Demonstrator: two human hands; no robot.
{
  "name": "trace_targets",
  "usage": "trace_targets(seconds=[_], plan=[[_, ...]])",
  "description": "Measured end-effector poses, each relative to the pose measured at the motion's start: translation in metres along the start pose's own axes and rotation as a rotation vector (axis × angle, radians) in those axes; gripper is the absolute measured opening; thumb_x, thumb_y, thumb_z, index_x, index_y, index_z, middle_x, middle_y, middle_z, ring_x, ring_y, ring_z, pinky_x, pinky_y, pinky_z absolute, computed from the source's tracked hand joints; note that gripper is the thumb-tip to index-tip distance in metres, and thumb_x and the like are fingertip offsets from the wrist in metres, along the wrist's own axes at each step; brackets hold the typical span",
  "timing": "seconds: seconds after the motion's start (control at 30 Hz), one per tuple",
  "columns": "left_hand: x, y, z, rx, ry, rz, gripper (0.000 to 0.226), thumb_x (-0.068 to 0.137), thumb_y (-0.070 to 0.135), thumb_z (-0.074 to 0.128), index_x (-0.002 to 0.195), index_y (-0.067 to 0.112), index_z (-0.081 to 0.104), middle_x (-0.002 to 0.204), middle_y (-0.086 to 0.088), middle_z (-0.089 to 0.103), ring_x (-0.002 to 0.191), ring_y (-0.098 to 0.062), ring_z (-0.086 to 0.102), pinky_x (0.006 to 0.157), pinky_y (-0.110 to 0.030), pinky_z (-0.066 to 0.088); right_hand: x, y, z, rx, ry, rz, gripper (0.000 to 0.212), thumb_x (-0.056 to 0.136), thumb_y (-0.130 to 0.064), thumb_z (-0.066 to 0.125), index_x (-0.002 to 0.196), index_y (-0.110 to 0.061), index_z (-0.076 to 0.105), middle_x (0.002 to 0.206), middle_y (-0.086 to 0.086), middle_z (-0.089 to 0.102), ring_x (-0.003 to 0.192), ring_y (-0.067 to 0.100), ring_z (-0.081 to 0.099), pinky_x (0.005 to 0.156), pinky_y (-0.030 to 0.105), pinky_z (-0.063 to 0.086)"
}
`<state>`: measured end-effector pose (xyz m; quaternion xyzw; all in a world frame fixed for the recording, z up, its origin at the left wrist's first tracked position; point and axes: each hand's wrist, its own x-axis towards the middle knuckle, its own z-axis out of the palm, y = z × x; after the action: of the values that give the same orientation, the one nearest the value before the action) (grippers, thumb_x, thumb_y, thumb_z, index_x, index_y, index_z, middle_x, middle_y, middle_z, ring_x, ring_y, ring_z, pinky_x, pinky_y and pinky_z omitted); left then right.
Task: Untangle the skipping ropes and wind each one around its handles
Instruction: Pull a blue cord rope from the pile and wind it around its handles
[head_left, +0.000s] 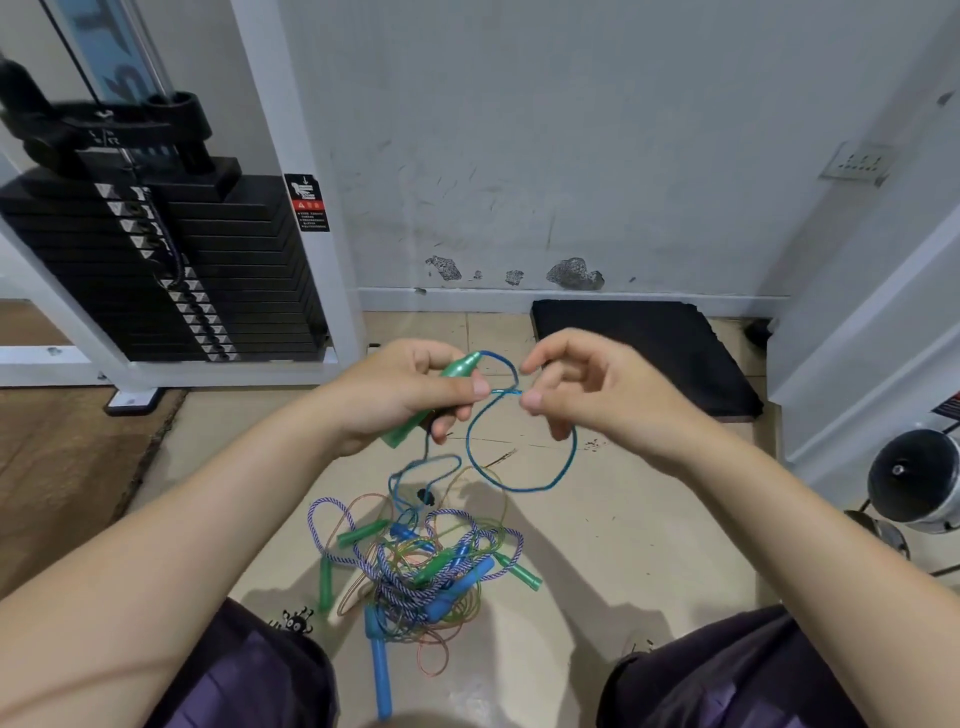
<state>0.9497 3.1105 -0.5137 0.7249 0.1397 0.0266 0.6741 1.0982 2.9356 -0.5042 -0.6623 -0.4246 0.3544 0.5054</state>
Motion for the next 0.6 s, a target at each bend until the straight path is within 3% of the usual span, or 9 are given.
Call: trace_targets(seconds=[0.07, 0.13, 0.23, 0.37, 0.5, 0.6], plan=[[0.001, 0.0, 0.009, -0.036, -0.042, 0.003, 0.01, 0.087, 0.013, 0.067, 0.09, 0.004, 0.064, 0.067, -0.005, 0.06, 0.05, -0.015, 0.048, 0.053, -0.026, 0.047, 0.0, 0.001, 0.012, -0.046, -0.061, -0.015, 0.021, 0.081, -0.009, 0.078, 0.094, -0.012, 0.061, 0.071, 0.007, 0.059, 0.063, 0.017, 0.053, 0.065, 0.029, 0.043], [0.001, 0.002, 0.008, -0.008, -0.079, -0.017, 0.009, 0.086, 0.016, 0.068, 0.088, 0.008, 0.066, 0.071, -0.007, 0.063, 0.053, -0.016, 0.05, 0.055, -0.025, 0.046, 0.001, 0.0, 0.014, -0.155, -0.053, -0.032, 0.016, 0.082, -0.012, 0.077, 0.087, -0.014, 0.062, 0.055, -0.002, 0.044, 0.055, 0.012, 0.039, 0.057, 0.025, 0.035], [-0.002, 0.006, -0.007, 0.123, -0.07, -0.061, 0.009, 0.088, 0.015, 0.067, 0.091, 0.006, 0.066, 0.071, -0.007, 0.064, 0.055, -0.019, 0.052, 0.058, -0.025, 0.045, 0.004, -0.005, -0.001, -0.242, 0.069, -0.045, 0.005, 0.086, -0.014, 0.074, 0.083, -0.015, 0.071, 0.049, -0.006, 0.029, 0.05, 0.014, 0.025, 0.052, 0.021, 0.029], [-0.006, 0.005, -0.027, 0.107, 0.048, -0.045, 0.006, 0.09, 0.01, 0.065, 0.089, 0.004, 0.065, 0.069, -0.007, 0.063, 0.06, -0.02, 0.054, 0.058, -0.023, 0.049, 0.005, -0.006, -0.026, -0.17, 0.289, -0.058, 0.008, 0.092, -0.009, 0.065, 0.085, -0.012, 0.07, 0.052, -0.006, 0.038, 0.047, 0.008, 0.031, 0.05, 0.017, 0.03], [-0.006, 0.002, -0.018, 0.074, 0.031, 0.001, 0.004, 0.09, 0.009, 0.065, 0.087, 0.006, 0.065, 0.066, -0.005, 0.061, 0.054, -0.018, 0.054, 0.058, -0.026, 0.048, 0.003, -0.005, -0.014, -0.05, 0.14, -0.034, 0.012, 0.082, -0.007, 0.068, 0.091, -0.01, 0.062, 0.07, 0.004, 0.063, 0.056, 0.02, 0.055, 0.066, 0.038, 0.043], [-0.003, 0.003, 0.0, 0.017, -0.017, 0.042, 0.01, 0.086, 0.017, 0.067, 0.088, 0.008, 0.065, 0.067, -0.004, 0.061, 0.051, -0.016, 0.052, 0.056, -0.026, 0.046, 0.001, -0.004, 0.011, 0.011, -0.026, -0.033, 0.028, 0.08, -0.004, 0.076, 0.1, -0.01, 0.058, 0.075, 0.005, 0.062, 0.059, 0.02, 0.055, 0.062, 0.034, 0.043]])
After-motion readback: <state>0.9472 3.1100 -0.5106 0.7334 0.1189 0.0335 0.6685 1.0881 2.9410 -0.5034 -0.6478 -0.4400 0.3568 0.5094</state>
